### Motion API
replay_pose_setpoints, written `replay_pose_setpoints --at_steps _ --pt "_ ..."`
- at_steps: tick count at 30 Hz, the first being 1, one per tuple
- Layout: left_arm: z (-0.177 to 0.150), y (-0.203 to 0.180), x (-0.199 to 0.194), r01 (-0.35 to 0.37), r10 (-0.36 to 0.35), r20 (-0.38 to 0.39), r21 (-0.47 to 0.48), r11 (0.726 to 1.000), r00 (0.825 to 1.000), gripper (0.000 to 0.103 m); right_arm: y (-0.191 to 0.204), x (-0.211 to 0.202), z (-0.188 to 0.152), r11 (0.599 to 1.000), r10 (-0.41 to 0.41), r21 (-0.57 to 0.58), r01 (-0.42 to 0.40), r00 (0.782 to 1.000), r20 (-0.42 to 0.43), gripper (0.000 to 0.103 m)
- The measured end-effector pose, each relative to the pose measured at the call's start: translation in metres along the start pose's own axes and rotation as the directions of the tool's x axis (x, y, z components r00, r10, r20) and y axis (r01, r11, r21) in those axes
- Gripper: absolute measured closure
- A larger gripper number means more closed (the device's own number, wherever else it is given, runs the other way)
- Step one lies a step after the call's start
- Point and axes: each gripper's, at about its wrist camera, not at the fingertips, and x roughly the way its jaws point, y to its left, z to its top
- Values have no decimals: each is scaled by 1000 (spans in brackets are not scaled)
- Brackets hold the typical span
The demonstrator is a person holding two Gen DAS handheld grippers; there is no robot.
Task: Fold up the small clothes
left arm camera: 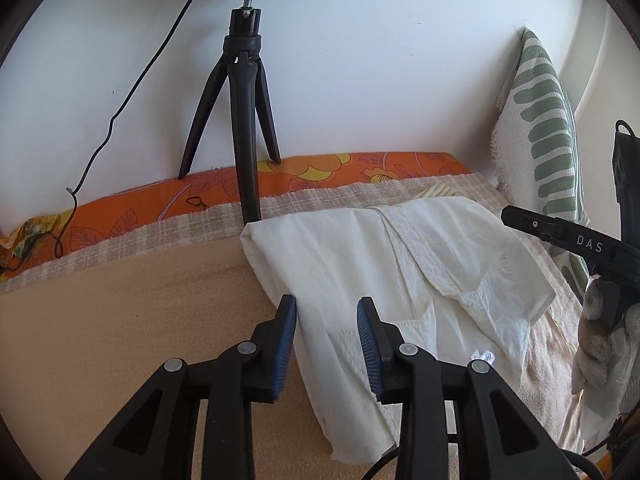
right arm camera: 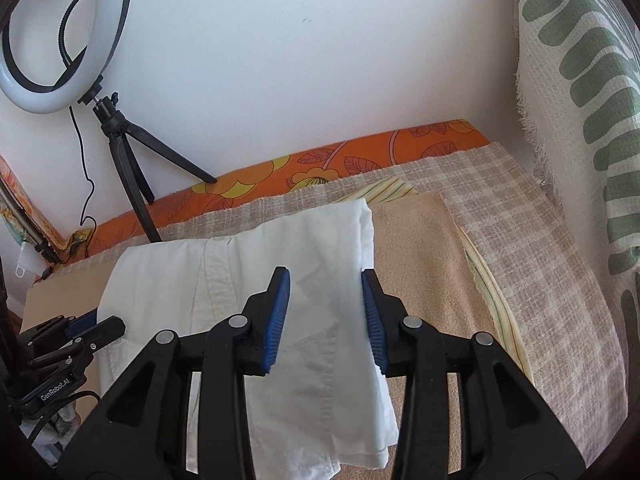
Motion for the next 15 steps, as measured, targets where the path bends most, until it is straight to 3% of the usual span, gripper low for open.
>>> replay_pose_setpoints --at_steps 5,9,15 --pt "-2 -1 -16 2 -3 19 19 1000 1000 66 5 -17 3 1000 -2 -8 3 1000 30 56" --pt "-8 -10 -30 1 -2 32 46 999 999 56 10 -30 2 1000 -3 -5 3 999 48 55" --pt "-21 -23 -61 11 -15 51 78 997 999 53 22 -56 -9 999 -25 -21 26 997 75 55"
